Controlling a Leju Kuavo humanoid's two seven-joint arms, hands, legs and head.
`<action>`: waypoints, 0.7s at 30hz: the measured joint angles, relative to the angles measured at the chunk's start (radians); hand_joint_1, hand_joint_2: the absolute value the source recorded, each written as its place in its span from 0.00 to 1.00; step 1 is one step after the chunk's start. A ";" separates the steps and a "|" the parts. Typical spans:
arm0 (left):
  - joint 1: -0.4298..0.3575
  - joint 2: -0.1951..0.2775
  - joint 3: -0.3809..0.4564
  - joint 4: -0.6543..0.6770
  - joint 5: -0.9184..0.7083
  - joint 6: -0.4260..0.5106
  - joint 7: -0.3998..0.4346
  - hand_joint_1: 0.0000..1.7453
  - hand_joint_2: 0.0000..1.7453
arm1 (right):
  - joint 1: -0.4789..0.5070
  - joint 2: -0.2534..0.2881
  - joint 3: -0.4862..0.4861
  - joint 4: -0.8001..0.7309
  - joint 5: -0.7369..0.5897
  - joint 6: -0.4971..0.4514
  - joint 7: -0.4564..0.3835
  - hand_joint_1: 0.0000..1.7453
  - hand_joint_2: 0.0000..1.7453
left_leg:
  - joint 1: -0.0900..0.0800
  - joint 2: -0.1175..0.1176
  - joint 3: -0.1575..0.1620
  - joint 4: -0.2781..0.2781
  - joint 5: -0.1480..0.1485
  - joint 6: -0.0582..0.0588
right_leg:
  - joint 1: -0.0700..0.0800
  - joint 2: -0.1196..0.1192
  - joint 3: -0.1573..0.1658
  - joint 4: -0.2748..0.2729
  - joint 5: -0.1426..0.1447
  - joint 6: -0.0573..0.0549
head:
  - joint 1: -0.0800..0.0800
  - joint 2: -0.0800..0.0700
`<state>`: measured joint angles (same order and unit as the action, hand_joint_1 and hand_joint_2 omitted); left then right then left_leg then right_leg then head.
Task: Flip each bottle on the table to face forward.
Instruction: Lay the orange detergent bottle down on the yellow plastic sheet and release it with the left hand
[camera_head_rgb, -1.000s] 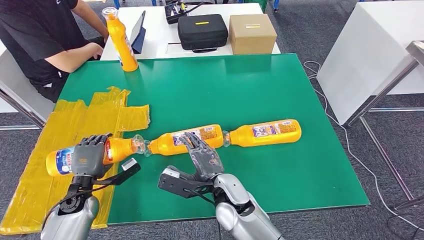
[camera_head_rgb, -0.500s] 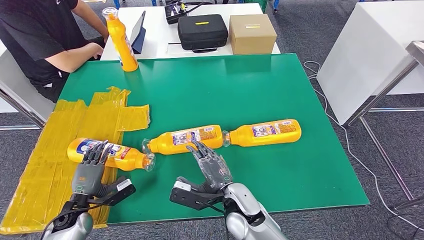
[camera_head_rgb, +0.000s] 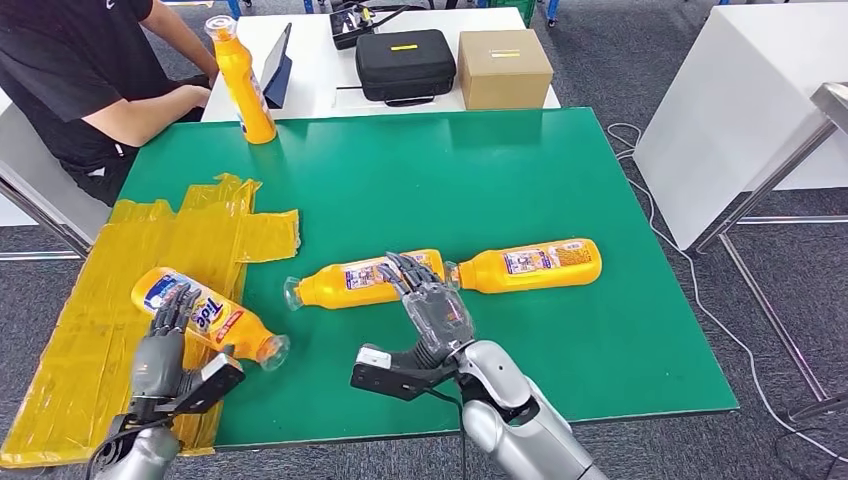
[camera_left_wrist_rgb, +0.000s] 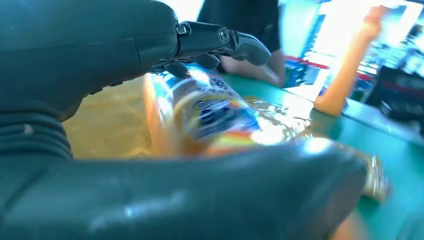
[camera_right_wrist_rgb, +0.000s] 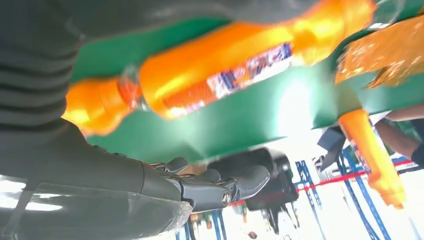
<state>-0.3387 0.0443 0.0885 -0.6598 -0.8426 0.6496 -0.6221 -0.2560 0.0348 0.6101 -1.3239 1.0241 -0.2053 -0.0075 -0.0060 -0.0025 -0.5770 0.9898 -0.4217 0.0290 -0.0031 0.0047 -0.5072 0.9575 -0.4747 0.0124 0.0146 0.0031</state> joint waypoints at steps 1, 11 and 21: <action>-0.001 0.000 0.000 -0.003 0.064 -0.030 -0.009 0.00 0.00 | -0.019 0.001 0.000 0.019 0.020 -0.003 0.001 0.00 1.00 | 0.000 0.000 0.000 0.000 0.000 0.000 | 0.000 0.000 0.000 0.000 0.000 0.000 | 0.000 0.000; 0.005 0.000 -0.001 -0.051 0.361 -0.205 -0.033 0.00 0.00 | -0.138 0.020 0.001 0.174 0.064 -0.021 0.008 0.00 1.00 | 0.000 -0.001 -0.001 0.000 0.000 0.000 | 0.000 -0.002 0.000 0.000 0.000 0.000 | 0.000 0.000; 0.009 -0.019 -0.015 -0.226 0.802 -0.348 -0.065 0.00 0.00 | -0.267 0.075 -0.039 0.452 0.057 -0.097 0.005 0.00 1.00 | 0.000 -0.001 -0.001 0.000 0.001 0.001 | 0.000 -0.003 0.000 0.000 0.000 0.000 | 0.000 0.000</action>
<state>-0.3294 0.0248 0.0737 -0.8859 -0.0404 0.3016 -0.6870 -0.5234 0.1099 0.5712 -0.8722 1.0815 -0.3025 -0.0028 -0.0060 -0.0039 -0.5780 0.9902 -0.4208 0.0297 -0.0032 0.0020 -0.5075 0.9576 -0.4745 0.0126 0.0145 0.0031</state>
